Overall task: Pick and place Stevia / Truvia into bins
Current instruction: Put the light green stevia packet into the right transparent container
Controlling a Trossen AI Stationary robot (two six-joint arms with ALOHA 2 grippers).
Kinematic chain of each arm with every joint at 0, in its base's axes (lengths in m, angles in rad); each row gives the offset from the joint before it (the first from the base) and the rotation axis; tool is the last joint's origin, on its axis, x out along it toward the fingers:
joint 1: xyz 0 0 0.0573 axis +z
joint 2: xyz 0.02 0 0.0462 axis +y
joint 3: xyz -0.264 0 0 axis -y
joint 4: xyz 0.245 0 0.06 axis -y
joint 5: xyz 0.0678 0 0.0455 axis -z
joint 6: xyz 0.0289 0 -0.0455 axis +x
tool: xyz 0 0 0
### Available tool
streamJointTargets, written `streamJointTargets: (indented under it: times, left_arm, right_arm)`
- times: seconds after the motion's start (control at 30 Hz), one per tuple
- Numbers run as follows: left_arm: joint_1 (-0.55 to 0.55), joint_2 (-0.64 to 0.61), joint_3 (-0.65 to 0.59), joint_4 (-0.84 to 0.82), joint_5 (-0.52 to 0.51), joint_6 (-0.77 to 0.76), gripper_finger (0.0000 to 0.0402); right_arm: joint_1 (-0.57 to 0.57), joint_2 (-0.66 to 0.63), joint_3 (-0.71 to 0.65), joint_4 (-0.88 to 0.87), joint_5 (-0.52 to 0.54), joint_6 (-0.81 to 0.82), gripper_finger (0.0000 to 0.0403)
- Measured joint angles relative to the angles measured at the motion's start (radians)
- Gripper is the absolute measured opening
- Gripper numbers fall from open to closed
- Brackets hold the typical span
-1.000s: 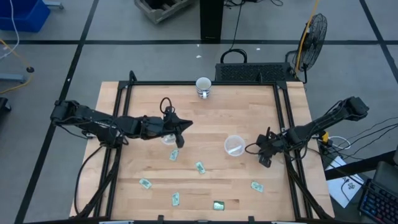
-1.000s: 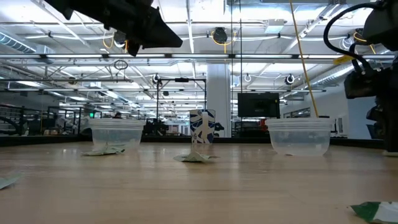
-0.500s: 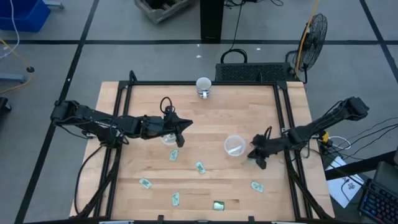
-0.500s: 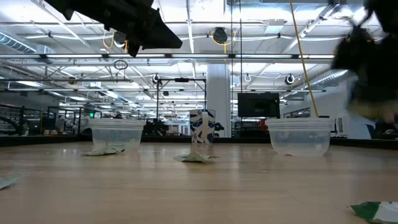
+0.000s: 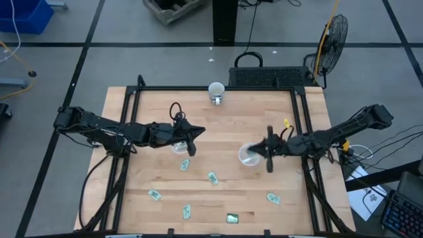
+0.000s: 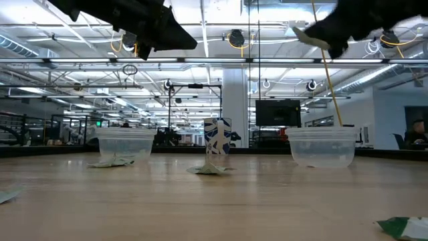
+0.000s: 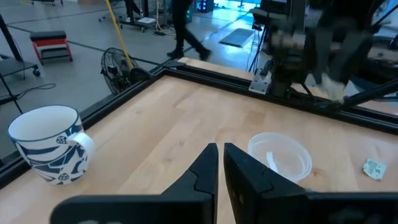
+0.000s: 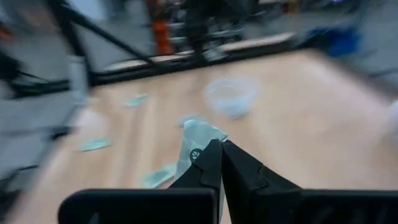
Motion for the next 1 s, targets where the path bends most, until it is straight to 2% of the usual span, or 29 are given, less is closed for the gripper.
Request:
streamJointTargets:
  times: [0.1, 0.2, 0.27, 0.37, 0.63, 0.77, 1.0]
  left_arm:
    - [0.000, 0.000, 0.000, 0.003, 0.001, 0.000, 0.0031]
    - [0.000, 0.000, 0.000, 0.003, 0.001, 0.000, 0.0031]
    - [0.000, 0.000, 0.000, -0.001, 0.001, 0.000, 0.0031]
    - [0.000, 0.000, 0.000, -0.001, 0.001, 0.000, 0.0031]
    - [0.000, 0.000, 0.000, -0.002, 0.001, -0.003, 0.0031]
    - [0.000, 0.000, 0.000, -0.002, 0.001, -0.003, 0.0031]
    - [0.000, 0.000, 0.000, -0.002, 0.001, -0.005, 0.0031]
  right_arm:
    - [-0.007, 0.048, 0.213, -0.251, 0.044, -0.090, 0.0000]
    - [-0.014, 0.117, 0.407, -0.528, 0.054, -0.043, 0.0000]
    - [-0.018, 0.175, 0.476, -0.706, 0.088, 0.042, 0.0000]
    - [-0.037, 0.277, 0.476, -0.856, 0.085, 0.154, 0.0000]
    - [-0.097, 0.504, 0.405, -0.798, -0.124, 0.188, 0.0000]
    - [-0.121, 0.563, 0.406, -0.771, -0.124, 0.187, 0.0000]
    - [-0.165, 0.635, 0.406, -0.728, -0.194, 0.184, 0.0000]
